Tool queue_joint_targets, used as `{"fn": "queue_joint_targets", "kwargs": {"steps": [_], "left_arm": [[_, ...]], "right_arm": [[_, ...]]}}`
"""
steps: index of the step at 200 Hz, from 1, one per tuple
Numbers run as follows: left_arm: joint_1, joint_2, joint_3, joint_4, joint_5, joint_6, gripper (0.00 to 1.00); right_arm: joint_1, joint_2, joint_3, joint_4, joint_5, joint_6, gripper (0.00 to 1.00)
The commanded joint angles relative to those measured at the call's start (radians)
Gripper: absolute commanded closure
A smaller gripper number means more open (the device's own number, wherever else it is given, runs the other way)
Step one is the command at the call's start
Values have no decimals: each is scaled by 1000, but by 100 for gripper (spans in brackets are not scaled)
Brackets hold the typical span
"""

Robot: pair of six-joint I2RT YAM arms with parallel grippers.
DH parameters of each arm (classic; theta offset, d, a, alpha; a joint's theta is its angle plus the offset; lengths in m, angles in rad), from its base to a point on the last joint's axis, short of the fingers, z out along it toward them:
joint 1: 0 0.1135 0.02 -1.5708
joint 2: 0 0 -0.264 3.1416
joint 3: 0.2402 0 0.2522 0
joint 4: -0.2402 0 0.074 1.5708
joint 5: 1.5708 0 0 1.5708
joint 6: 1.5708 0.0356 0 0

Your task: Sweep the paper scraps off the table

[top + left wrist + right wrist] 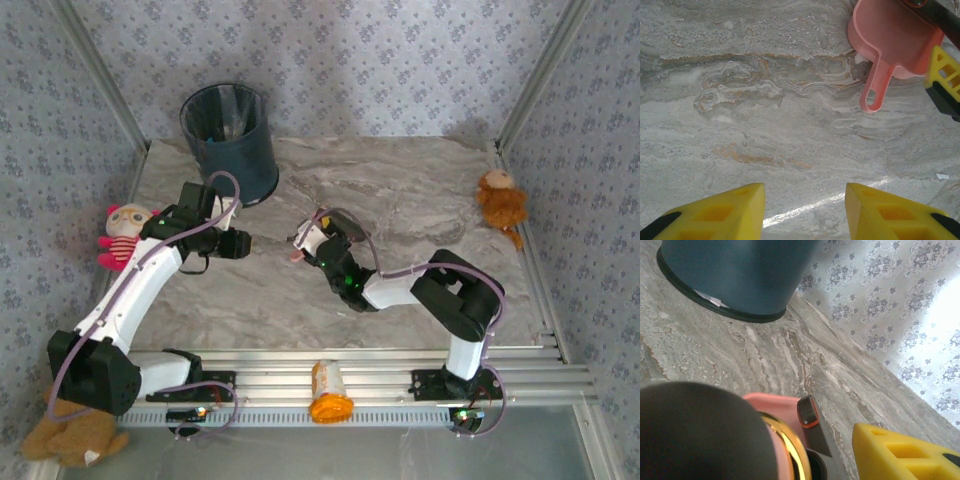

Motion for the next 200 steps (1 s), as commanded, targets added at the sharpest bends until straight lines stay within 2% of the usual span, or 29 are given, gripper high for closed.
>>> {"fn": "queue_joint_targets", "kwargs": {"steps": [1, 81, 200], "left_arm": [[7, 7, 1, -15, -1, 12, 54], [7, 12, 3, -20, 3, 11, 54], [8, 18, 1, -23, 8, 17, 53]], "right_arm": [[18, 14, -19, 5, 41, 47, 42], [59, 30, -44, -10, 85, 102, 35], [93, 43, -102, 2, 132, 145, 17]]}}
